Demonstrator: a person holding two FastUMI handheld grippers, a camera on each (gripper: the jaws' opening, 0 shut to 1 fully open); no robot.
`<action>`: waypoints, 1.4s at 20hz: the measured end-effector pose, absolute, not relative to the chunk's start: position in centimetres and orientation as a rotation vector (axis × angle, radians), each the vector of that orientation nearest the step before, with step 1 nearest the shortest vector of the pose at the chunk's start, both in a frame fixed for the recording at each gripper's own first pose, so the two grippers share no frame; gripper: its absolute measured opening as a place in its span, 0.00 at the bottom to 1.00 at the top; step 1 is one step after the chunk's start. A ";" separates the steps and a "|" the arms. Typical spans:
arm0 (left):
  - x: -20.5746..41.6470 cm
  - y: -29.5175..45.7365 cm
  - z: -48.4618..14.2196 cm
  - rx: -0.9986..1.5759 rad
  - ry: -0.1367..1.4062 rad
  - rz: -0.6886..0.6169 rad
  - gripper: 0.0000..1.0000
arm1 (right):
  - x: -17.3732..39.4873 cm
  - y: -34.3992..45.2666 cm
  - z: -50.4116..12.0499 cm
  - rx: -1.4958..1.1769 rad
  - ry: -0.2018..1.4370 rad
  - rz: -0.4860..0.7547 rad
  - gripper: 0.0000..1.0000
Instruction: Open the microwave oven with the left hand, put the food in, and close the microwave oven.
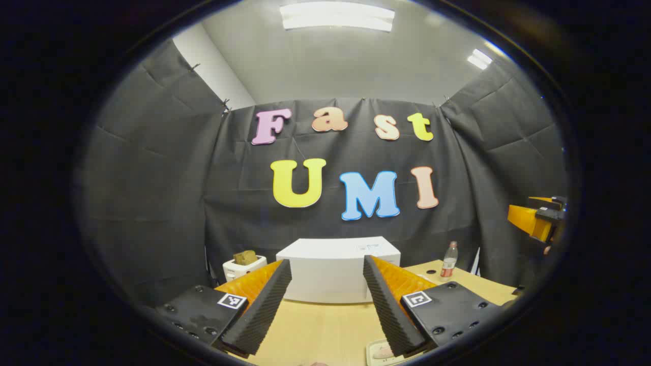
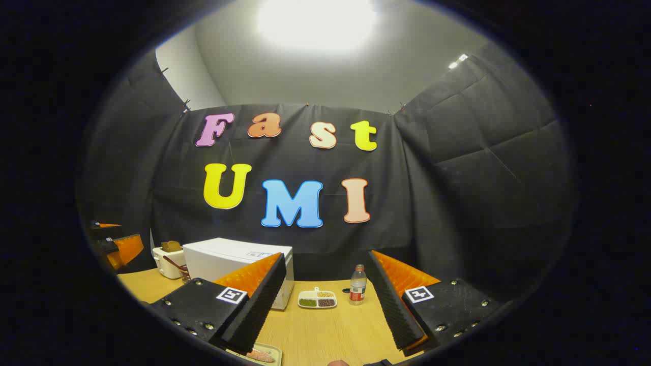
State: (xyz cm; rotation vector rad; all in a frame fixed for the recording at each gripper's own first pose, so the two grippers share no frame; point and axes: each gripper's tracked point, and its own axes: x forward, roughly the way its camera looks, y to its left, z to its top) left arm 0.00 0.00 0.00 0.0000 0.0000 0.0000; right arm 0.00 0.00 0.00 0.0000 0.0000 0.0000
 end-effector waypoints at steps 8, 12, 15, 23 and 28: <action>-0.4 -0.5 0.0 0.017 0.004 0.027 0.95 | 0.2 -0.6 -0.6 0.014 0.005 0.031 0.97; -1.0 -1.8 0.2 0.030 0.000 0.033 0.97 | 0.4 -1.5 -0.6 0.018 0.004 0.045 0.97; -1.2 -3.2 0.1 0.034 -0.009 0.039 0.95 | 0.3 -2.1 -0.3 0.039 -0.005 0.069 0.97; 2.2 -6.9 0.0 0.030 -0.017 -0.009 0.97 | 0.1 -5.3 -0.2 0.034 -0.015 0.041 0.97; 7.0 -8.5 -1.1 0.021 -0.021 -0.063 0.96 | 0.6 -6.7 -0.6 0.032 -0.001 -0.026 0.97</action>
